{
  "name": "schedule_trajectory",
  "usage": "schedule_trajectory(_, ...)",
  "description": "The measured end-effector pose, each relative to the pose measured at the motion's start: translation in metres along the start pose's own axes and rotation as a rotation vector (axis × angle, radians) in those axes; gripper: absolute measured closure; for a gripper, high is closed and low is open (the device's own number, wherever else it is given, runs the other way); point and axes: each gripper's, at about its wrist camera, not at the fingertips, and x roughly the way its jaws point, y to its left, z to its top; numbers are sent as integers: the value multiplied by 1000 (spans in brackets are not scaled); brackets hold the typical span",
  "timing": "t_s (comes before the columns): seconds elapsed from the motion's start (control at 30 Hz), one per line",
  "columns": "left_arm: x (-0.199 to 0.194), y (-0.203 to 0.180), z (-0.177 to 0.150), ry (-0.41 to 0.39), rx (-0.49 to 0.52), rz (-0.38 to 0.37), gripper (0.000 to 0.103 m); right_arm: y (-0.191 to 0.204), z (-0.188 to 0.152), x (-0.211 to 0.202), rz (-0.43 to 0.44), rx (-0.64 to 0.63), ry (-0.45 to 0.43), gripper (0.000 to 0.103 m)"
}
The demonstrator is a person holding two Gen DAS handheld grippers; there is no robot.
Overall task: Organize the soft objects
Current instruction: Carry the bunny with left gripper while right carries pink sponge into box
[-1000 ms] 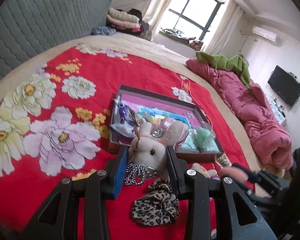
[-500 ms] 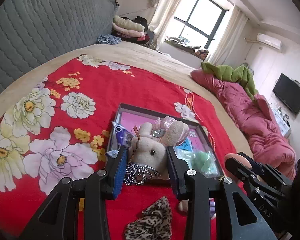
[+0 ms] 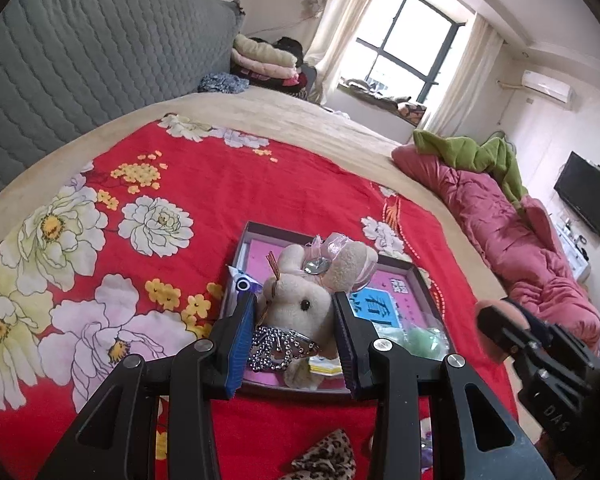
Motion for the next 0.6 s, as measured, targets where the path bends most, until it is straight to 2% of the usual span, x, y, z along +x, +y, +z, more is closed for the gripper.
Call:
schedule_trajectory(0.13, 14, 6, 1, 24, 6, 12, 64, -2, 4, 8, -11, 4, 3, 66)
schedule_trajectory(0.6, 63, 6, -10, 111, 23, -20, 64, 1, 7, 42, -39, -12, 51, 66)
